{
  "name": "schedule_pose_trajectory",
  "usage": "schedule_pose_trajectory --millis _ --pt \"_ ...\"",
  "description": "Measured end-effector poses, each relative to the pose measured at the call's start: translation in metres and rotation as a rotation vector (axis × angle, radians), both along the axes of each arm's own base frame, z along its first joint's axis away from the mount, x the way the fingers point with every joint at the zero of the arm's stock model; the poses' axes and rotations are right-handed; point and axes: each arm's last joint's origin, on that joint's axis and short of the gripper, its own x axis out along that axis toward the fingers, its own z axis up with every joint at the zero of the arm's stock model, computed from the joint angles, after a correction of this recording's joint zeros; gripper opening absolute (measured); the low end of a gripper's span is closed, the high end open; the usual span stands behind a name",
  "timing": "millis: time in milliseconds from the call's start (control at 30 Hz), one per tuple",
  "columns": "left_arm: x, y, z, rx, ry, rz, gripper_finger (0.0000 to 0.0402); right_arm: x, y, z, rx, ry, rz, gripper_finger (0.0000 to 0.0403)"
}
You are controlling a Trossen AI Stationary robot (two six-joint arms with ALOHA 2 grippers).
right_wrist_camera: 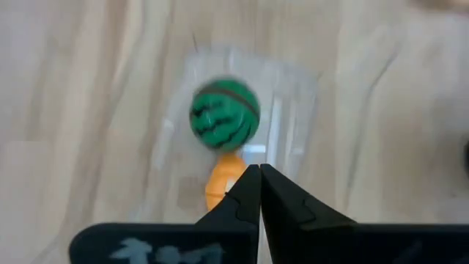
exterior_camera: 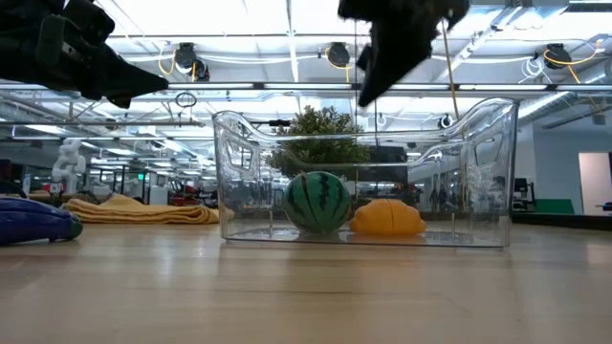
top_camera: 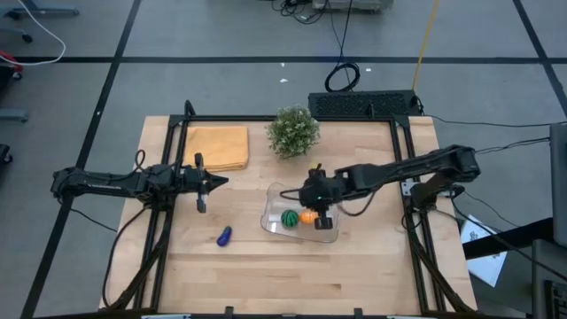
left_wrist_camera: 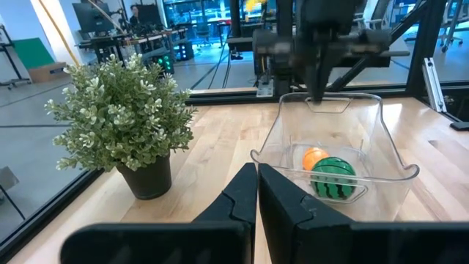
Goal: Pick and placing Produce into tupperware
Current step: Put the eggplant into the transparent bin
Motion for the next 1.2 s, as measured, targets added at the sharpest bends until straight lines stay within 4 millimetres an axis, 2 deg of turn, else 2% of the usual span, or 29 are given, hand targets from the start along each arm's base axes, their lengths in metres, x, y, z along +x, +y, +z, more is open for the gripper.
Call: schedule_pose_trajectory --millis 300,533,867,1200 --pt "0.0 0.0 0.0 0.0 0.0 0.0 0.0019 -0.03 -0.003 0.06 0.013 -0.248 0.026 0.0" --pt "0.0 0.0 -0.001 -0.002 0.01 0.001 0.0019 -0.057 -0.007 0.093 0.026 -0.384 0.026 0.0" --pt "0.0 0.001 -0.002 -0.005 0.023 0.018 0.0019 -0.092 -0.011 0.102 0.067 -0.536 0.002 0.0" --pt "0.0 0.001 -0.002 -0.006 0.022 0.019 0.0019 -0.138 -0.017 0.103 0.095 -0.693 -0.004 0.0"
